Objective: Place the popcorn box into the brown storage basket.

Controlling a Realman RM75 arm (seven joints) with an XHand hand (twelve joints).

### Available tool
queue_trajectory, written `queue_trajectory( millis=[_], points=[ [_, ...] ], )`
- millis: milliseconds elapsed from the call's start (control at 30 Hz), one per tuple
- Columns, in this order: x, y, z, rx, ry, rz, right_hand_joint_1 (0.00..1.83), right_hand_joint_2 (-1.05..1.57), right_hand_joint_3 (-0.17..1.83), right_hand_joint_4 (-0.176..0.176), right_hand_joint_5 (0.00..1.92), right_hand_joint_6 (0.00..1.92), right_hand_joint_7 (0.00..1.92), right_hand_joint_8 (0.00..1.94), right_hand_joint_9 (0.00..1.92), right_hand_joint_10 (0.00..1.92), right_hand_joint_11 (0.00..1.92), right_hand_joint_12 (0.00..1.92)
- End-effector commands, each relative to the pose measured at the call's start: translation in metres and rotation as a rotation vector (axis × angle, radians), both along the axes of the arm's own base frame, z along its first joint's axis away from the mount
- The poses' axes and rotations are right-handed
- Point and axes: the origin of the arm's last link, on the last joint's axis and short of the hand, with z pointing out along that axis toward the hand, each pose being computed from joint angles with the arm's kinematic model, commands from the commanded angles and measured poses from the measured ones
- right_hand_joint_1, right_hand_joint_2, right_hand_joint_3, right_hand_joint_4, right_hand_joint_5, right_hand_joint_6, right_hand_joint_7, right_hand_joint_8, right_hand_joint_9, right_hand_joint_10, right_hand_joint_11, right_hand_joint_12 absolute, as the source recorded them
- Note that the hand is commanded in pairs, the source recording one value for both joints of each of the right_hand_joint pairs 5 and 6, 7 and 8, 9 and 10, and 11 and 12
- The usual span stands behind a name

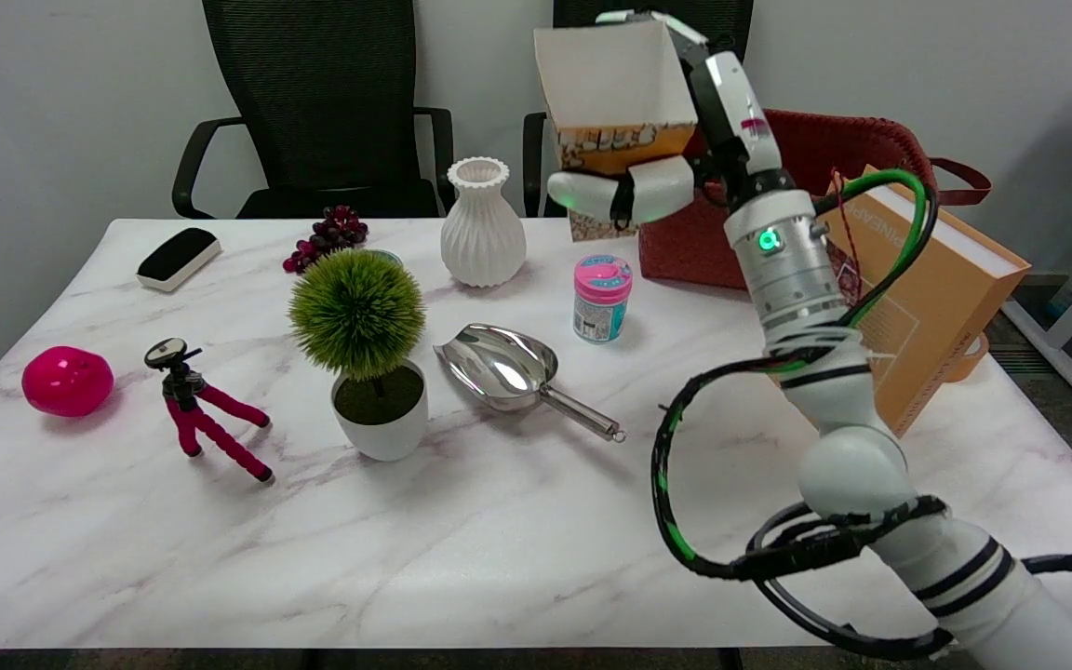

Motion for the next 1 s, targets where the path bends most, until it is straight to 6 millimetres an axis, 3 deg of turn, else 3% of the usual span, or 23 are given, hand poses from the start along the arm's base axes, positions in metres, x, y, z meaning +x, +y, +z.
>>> queue_trajectory(
  millis=[33,300,500,700,800,1000],
  points=[
    [0.051,-0.030,0.014,-0.043,0.040,0.075,1.13,0.07,0.64,0.000,0.52,0.52,1.12,1.12,0.52,0.52,1.11,1.11],
    [0.056,-0.038,0.031,-0.086,0.041,0.077,1.16,0.09,0.65,0.000,0.55,0.55,1.15,1.15,0.64,0.64,1.21,1.21],
    [0.052,-0.046,0.045,-0.100,0.013,0.048,1.10,0.18,0.71,0.000,0.69,0.69,1.37,1.37,0.95,0.95,1.52,1.52],
    [0.054,-0.053,0.056,-0.129,0.009,0.045,1.08,0.21,0.73,0.000,0.74,0.74,1.43,1.43,1.03,1.03,1.61,1.61],
    [0.058,-0.060,0.066,-0.148,-0.007,0.042,1.08,0.21,0.75,0.000,0.75,0.75,1.43,1.43,1.03,1.03,1.62,1.62],
    [0.084,-0.083,0.087,-0.180,-0.022,0.058,1.08,0.20,0.78,0.000,0.77,0.77,1.44,1.44,1.05,1.05,1.64,1.64]
  ],
)
